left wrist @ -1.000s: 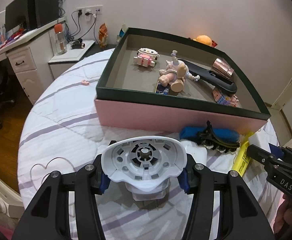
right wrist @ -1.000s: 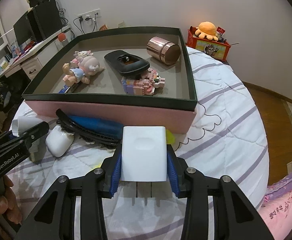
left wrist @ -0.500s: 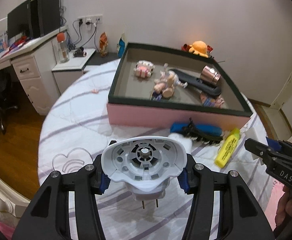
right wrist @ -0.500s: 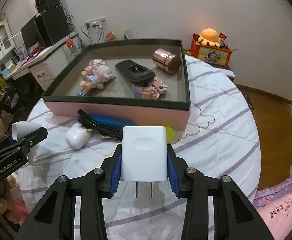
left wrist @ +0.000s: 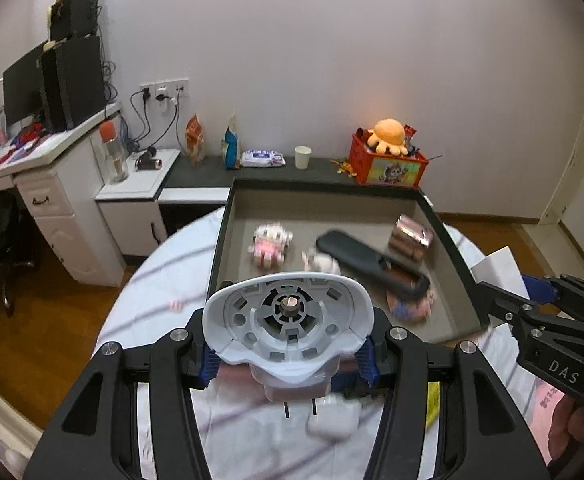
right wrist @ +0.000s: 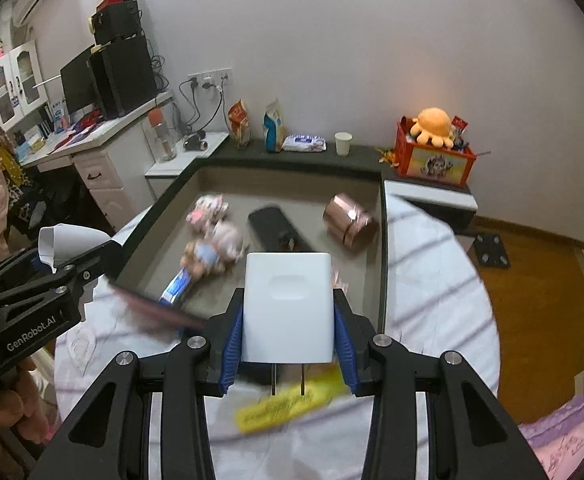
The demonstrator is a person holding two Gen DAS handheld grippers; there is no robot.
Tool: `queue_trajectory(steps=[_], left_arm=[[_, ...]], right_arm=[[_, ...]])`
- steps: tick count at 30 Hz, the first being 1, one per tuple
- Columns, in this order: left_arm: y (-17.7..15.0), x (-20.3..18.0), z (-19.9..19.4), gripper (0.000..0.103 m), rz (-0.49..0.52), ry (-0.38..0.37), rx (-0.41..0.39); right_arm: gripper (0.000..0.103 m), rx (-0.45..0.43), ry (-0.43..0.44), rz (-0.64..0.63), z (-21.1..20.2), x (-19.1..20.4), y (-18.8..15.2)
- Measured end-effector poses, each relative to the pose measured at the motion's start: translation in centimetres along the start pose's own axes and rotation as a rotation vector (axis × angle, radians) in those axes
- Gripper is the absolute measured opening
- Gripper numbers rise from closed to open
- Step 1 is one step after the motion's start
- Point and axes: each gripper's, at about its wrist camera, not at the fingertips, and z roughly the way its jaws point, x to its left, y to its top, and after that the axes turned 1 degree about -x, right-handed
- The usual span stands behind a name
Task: Organize rigid objects
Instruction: 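Carry both plugs into the tray and open both grippers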
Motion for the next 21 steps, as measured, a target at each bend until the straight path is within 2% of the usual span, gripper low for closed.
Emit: queue_trajectory(steps=[9,15,21], left_arm=[[2.5,-0.5,6.0,0.054,0.022,0.005,0.060],[2.0,-1.2,9.4,0.054,0.024,0.004,0.118],[1.7,-1.6,10.5,0.055,0.039,0.020,0.137]], right_arm=[[0.041,0.058,-0.009,0.011,5.9,-1.0,3.0],[0.041,0.120,-0.012,0.027,9.5,-2.1,2.8],[0.041,0.143,-0.015,0.032,10.7,-2.4,2.2]])
